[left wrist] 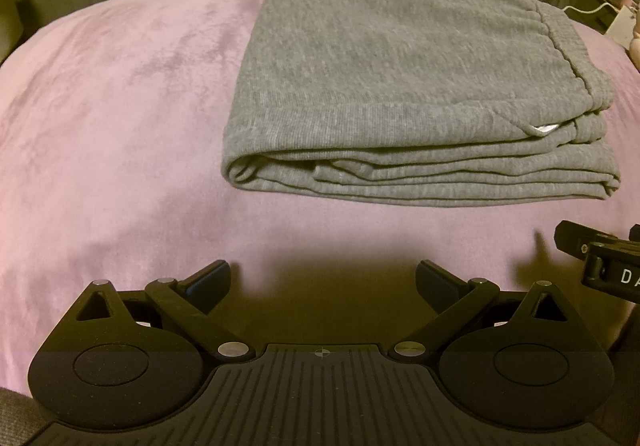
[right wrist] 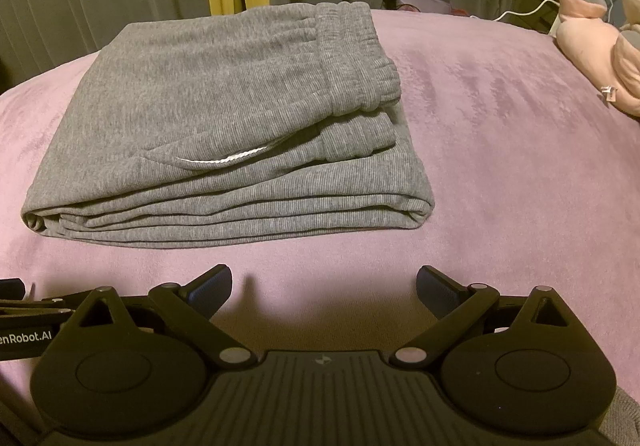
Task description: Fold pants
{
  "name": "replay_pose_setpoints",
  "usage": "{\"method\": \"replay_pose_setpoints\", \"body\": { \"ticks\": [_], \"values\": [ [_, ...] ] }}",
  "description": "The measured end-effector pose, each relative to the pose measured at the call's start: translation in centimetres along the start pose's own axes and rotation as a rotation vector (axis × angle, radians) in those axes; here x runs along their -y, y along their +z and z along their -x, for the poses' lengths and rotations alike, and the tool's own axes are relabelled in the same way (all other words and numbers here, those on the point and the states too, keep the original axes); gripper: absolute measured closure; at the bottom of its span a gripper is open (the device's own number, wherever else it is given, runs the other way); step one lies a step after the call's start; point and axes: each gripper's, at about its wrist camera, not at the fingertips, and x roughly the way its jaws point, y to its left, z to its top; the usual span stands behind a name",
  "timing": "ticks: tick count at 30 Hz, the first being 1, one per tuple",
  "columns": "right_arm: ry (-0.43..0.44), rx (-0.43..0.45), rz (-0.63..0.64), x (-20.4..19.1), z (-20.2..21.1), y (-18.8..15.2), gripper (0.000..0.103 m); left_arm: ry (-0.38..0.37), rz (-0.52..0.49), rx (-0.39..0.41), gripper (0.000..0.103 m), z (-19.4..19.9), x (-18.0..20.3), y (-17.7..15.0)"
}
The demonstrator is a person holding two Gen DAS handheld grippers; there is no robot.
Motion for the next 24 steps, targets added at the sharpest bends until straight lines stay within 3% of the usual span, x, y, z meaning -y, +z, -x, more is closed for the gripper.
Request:
{"method": "replay_pose_setpoints", "body": {
  "ticks": [11, 24],
  "values": [
    [0.001, 0.0, 0.0, 0.0, -0.05, 0.03, 0.004, -0.041, 0.049, 0.001, 0.001, 0.11, -0.75, 0.11],
    [0.001, 0.002, 0.002, 0.04, 0.02, -0.01, 0.004, -0.035, 0.029, -0.005, 0.001, -0.03, -0.41, 0.26]
  ]
}}
